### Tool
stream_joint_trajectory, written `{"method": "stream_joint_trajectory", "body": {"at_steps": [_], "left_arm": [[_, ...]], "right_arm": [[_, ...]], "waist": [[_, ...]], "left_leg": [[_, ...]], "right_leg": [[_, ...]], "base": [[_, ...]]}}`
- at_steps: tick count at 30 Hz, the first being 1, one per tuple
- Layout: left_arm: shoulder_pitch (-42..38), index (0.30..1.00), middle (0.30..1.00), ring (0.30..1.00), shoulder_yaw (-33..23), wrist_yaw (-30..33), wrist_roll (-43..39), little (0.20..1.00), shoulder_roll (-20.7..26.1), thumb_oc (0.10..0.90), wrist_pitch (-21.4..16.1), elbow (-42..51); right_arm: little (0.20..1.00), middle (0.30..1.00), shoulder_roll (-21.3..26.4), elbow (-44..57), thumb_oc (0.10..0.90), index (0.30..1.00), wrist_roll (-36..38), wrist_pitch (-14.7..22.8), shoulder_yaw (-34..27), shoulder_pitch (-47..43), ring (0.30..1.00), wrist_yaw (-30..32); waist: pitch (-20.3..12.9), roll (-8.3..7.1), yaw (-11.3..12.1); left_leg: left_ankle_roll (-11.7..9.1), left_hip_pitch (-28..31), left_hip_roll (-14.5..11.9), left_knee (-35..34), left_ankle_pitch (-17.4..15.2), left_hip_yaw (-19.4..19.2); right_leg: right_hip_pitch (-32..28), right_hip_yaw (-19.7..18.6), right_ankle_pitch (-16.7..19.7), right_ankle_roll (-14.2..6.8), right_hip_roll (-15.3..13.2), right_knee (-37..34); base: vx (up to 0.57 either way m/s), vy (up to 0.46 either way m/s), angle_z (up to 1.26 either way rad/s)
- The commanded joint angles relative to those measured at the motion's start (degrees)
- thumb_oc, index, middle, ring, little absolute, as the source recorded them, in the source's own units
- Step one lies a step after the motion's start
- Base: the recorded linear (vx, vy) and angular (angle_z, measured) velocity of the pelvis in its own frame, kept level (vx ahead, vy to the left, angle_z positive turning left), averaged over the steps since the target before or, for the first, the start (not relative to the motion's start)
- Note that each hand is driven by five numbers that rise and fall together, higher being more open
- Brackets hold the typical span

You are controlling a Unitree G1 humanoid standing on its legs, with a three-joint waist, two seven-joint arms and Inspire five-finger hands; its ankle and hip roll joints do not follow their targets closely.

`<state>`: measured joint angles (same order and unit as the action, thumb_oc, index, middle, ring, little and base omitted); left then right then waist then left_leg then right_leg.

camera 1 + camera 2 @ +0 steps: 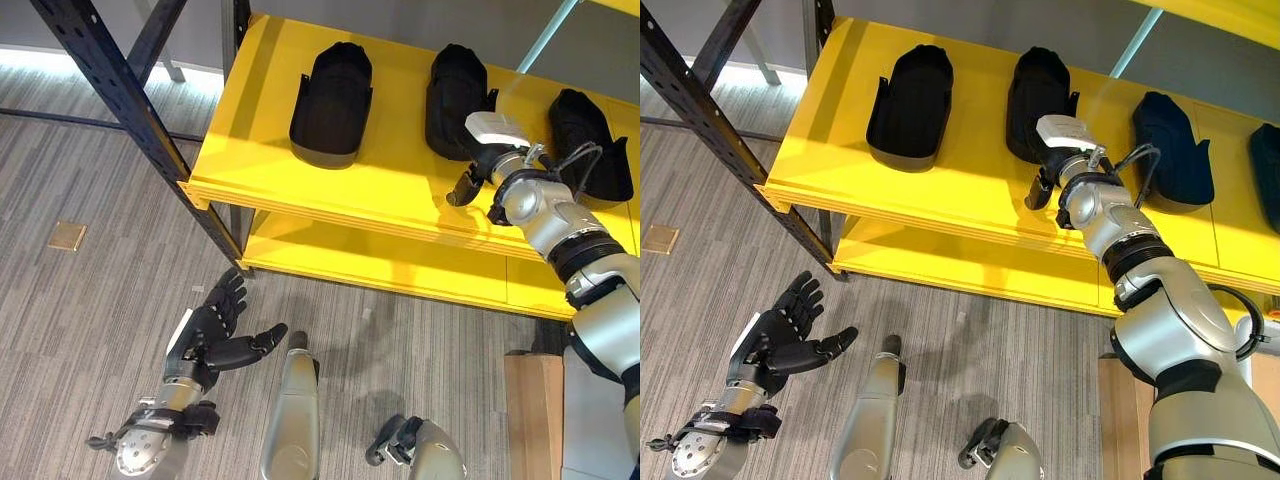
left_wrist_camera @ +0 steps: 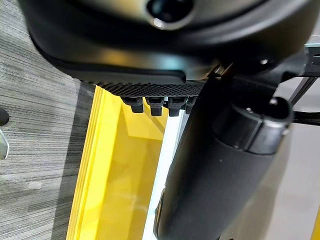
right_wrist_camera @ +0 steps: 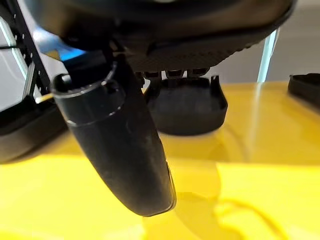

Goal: Move parts from the plastic box to the shelf.

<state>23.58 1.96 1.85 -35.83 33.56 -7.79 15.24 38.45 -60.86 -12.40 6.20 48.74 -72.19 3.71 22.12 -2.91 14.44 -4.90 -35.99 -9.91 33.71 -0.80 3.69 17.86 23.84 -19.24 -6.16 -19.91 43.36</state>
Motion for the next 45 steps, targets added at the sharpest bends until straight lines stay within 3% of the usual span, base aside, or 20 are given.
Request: {"method": "stream_joint_trajectory", "body": {"at_steps": [1,26,45], "left_arm": [[0.3,1.000,1.000,1.000,-2.7,-1.4,-2.2,1.000,1.8,0.900,-6.0,7.8],[1.9,1.000,1.000,1.000,-5.0,-4.0,-3.0,1.000,2.5,0.900,-4.9,7.5],[1.7,1.000,1.000,1.000,-5.1,-4.4,-3.1,1.000,2.4,0.900,-4.5,6.9]], "right_arm": [[1.000,1.000,2.4,0.4,0.900,1.000,3.9,1.1,0.7,-11.0,1.000,0.7],[1.000,1.000,7.5,5.0,0.900,1.000,12.5,1.3,6.3,-12.5,1.000,-9.0],[1.000,1.000,10.7,6.5,0.900,1.000,14.8,0.7,6.5,-12.7,1.000,-10.3]], "waist": [[-1.4,0.12,0.3],[-1.2,-0.94,0.0],[-1.0,-0.91,-0.3]], "left_leg": [[-0.5,0.0,-3.0,5.5,-5.0,2.8],[-0.8,0.5,-3.3,6.0,-6.5,2.8],[-0.8,0.6,-3.5,6.3,-6.7,2.5]], "right_leg": [[4.2,-6.8,10.8,-1.9,0.4,-4.6],[3.7,-7.1,9.9,-2.5,0.7,-4.6],[4.0,-7.3,9.9,-2.6,0.7,-4.2]], "base": [[0.00,0.000,0.00],[0.01,-0.002,0.00],[0.00,0.000,0.00]]}}
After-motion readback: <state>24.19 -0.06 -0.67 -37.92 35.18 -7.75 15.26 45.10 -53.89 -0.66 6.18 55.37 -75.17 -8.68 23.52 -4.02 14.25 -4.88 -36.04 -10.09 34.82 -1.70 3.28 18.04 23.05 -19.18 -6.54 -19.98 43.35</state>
